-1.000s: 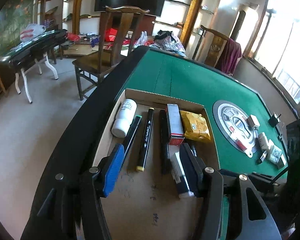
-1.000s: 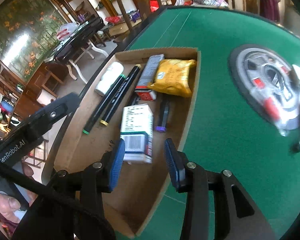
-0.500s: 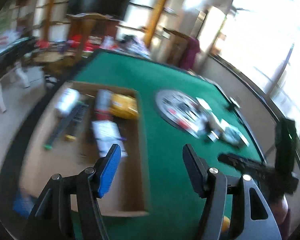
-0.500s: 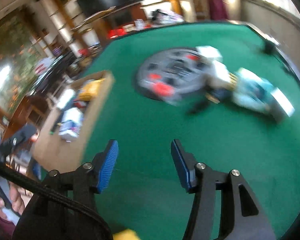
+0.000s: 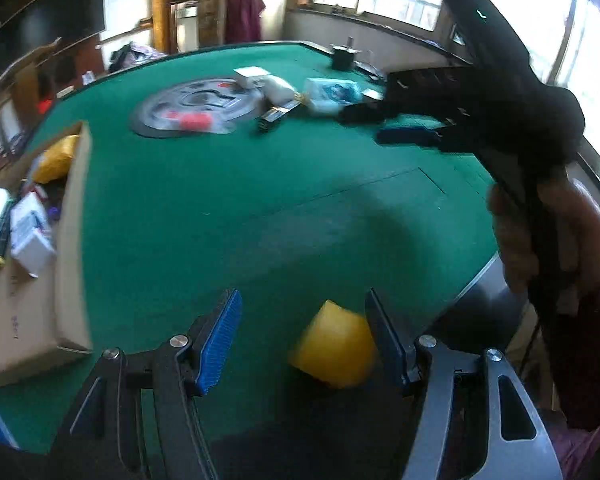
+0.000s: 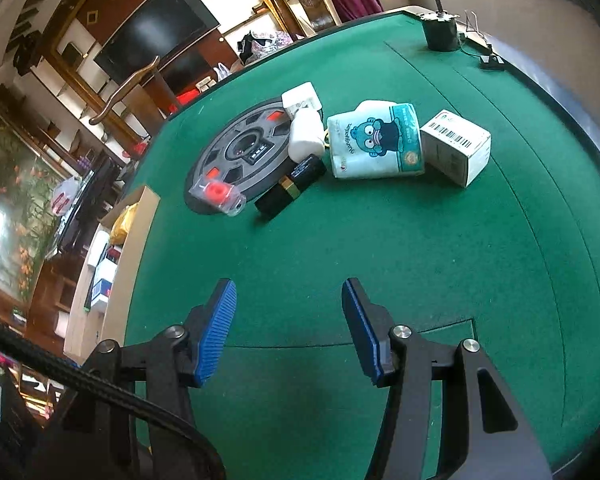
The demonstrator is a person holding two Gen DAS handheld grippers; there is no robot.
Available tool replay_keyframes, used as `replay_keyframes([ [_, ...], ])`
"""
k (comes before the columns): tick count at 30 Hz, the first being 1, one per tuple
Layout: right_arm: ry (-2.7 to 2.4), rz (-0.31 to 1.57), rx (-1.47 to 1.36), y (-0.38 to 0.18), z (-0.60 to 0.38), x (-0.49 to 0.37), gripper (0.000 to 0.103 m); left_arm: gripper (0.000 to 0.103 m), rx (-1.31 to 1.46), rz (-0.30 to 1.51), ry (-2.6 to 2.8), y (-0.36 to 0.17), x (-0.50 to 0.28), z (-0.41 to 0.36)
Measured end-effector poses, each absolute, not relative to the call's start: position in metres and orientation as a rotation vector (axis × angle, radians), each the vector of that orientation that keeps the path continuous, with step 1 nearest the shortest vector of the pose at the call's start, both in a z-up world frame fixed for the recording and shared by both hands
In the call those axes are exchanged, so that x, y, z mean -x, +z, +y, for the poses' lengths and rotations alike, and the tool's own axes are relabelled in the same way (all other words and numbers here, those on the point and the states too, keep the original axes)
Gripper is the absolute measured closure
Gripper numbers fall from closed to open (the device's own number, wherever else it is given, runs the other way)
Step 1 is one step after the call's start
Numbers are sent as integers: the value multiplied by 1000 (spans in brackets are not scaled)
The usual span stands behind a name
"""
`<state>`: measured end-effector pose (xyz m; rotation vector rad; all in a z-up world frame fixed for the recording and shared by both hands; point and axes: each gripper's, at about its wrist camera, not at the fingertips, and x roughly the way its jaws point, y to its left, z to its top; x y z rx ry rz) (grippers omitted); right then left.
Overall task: Organize objects
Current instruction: 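Move both open grippers back toward the yellow tape roll, then grasp the yellow tape roll with left gripper while right gripper grasps the red candle box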
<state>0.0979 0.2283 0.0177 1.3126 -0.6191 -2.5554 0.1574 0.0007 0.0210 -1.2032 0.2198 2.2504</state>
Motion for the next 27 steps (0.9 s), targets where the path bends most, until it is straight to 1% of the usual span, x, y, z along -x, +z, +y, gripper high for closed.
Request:
replay_keyframes([
  [3,-2555,-626,-1315,18,231,-94,49,45,1193,298,2265,10,-159,17],
  [4,-2558,-630,-1312,19,233,-95,49,47,1187,331,2292,5,-157,21],
  [5,-2568,-632,-1310,20,235,-95,49,53,1192,334,2296,3,-157,21],
  [6,-2577,-633,-1311,20,237,-94,49,67,1201,313,2292,1,-154,20],
  [8,-2589,-642,-1318,19,242,-93,49,70,1193,259,2293,3,-151,14],
  [11,-2593,-674,-1337,15,248,-88,49,80,1178,163,2294,10,-149,1],
  [12,-2590,-680,-1346,14,248,-84,49,95,1162,139,2302,14,-149,-3],
  [13,-2585,-684,-1355,13,247,-81,49,98,1157,120,2307,16,-148,-6],
  [16,-2537,-643,-1367,18,231,-65,49,98,1149,46,2318,22,-143,-19],
  [18,-2493,-589,-1377,22,212,-48,49,98,1149,33,2337,22,-138,-25],
  [21,-2445,-453,-1386,25,179,-18,49,98,1190,-12,2316,19,-137,-32],
  [24,-2434,-274,-1408,22,146,18,49,97,1207,-64,2302,16,-134,-40],
  [26,-2448,-140,-1423,17,123,40,49,94,1201,-108,2294,18,-134,-48],
  [27,-2447,-79,-1426,14,112,49,49,86,1192,-128,2295,20,-135,-53],
])
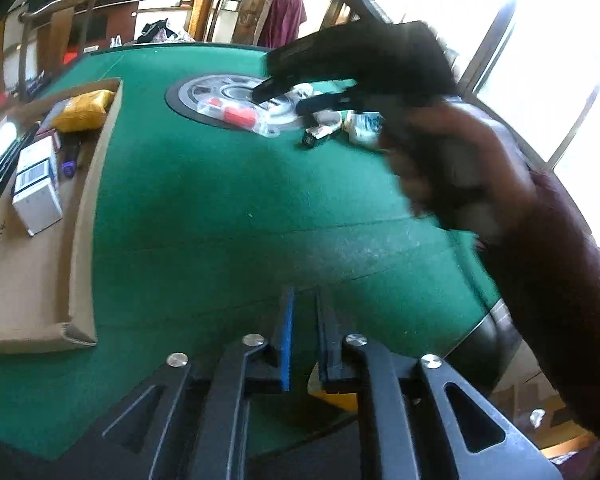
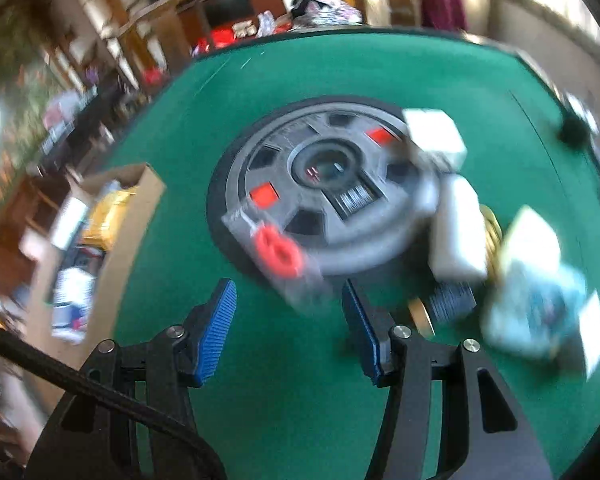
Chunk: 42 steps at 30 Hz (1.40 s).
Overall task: Organize objects
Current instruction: 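Grasp the yellow tape roll with left gripper while right gripper grasps the red candle box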
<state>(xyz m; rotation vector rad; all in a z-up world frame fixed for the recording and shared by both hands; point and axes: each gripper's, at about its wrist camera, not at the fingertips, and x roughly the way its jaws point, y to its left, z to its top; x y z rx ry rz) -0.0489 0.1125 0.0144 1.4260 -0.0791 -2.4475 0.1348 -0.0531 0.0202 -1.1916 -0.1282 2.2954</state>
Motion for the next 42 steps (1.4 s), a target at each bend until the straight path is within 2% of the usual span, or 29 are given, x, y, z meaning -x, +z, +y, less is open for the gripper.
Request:
replay_keyframes([
  [1,-2443,-7,-1435,10,101,58,49,72,1180,-147,2302,23,-137,-58],
  [3,-2440,130,-1469,1,82,73,49,61,1149,-170,2322,27,-142,-67],
  [7,-2430,344,-1460,-12,57,80,49,61,1116,-214,2306,34,-146,-82],
  [8,-2427,342,-1463,-13,56,78,52,60,1114,-209,2308,34,-144,-83],
  [9,-2415,301,-1473,-13,58,77,58,60,1113,-199,2313,33,-144,-82],
  [10,-2422,286,-1483,-12,61,75,75,60,1119,-189,2315,33,-143,-82],
  [11,-2428,294,-1495,-11,63,73,78,60,1127,-185,2314,31,-142,-81],
  [14,-2415,250,-1533,-12,78,61,78,60,1141,-177,2290,27,-142,-75],
  [16,-2414,235,-1549,-11,90,47,78,52,1145,-134,2273,25,-145,-67],
  [18,-2410,213,-1569,-11,105,30,78,50,1140,-66,2256,23,-151,-58],
  [25,-2404,96,-1580,-3,166,-21,78,50,1098,105,2167,22,-178,-27],
  [30,-2412,-27,-1563,-3,204,-44,78,50,1124,158,2162,14,-184,-14],
  [32,-2420,-53,-1548,-1,212,-55,78,55,1142,165,2182,10,-183,-14],
  [34,-2420,-68,-1542,-1,205,-63,78,73,1155,150,2193,10,-182,-16],
  [42,-2427,-122,-1516,0,191,-72,78,75,1146,69,2246,15,-176,-31],
])
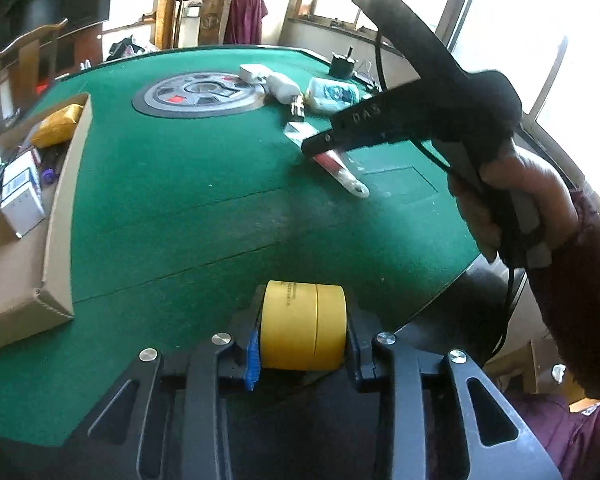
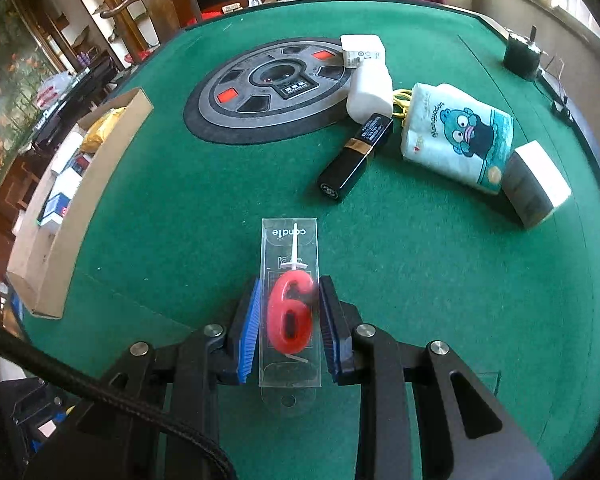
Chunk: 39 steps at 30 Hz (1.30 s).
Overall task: Organize objects
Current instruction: 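Grasp the yellow tape roll with left gripper while right gripper grasps the red candle box, then lower the tape roll and candle box into the tray and open both grippers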
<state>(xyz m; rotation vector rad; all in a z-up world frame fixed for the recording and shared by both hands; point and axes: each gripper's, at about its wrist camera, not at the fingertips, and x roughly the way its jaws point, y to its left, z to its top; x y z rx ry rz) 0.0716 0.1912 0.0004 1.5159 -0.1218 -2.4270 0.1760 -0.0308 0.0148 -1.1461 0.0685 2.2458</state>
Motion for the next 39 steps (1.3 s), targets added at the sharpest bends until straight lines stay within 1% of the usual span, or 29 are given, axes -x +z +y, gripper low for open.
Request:
replay_keyframes([
  [7,-2433,-133,-1479,9,176,-85,78,75,1082,55,2273,29,-182,-39],
  [15,-2424,-101,-1424,27,152,-97,78,75,1020,40,2338,49,-189,-62],
  [23,-2398,-59,-1376,45,123,-104,78,75,975,-2,2513,70,-178,-114],
  [31,-2333,-24,-1332,57,78,-106,78,75,931,-1,2697,89,-168,-171],
  [36,-2269,-10,-1318,63,45,-105,78,75,943,-4,2781,91,-157,-202],
  [39,-2232,6,-1312,66,24,-104,78,75,968,-42,2803,88,-144,-220],
])
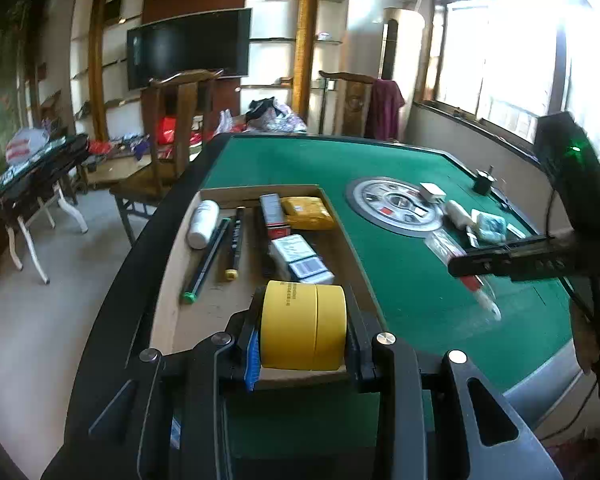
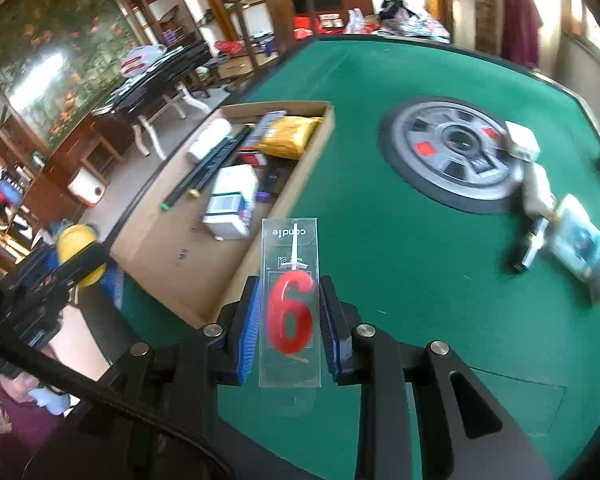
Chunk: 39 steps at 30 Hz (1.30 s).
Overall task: Organize objects
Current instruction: 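Lower the tape roll and candle box into the tray and open both grippers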
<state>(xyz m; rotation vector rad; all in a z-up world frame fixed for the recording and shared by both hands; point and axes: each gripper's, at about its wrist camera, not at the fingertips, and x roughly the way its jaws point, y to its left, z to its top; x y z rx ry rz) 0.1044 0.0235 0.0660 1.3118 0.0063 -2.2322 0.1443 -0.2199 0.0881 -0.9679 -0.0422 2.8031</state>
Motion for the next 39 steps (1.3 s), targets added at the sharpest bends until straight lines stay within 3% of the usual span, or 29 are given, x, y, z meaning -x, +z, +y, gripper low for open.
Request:
replay_keyframes([
  [21,-1995,-11,-1401,11,-126,-66,78,75,1318,-259,2785,23,-57,-291],
  [39,-2086,-34,-1458,-21,-141,-19,78,75,1371,-401,2763,9,-19,-308],
])
